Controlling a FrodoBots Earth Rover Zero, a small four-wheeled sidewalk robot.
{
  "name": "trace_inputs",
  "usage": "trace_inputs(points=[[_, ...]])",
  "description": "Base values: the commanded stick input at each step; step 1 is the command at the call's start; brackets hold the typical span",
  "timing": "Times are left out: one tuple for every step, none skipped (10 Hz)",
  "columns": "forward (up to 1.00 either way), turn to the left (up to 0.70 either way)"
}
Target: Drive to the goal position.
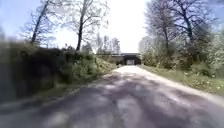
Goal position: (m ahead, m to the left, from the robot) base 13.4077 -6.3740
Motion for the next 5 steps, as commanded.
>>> trace_inputs(points=[[0.70, 0.00], [0.70, 0.00], [0.70, 0.00], [0.70, 0.00], [0.70, 0.00]])
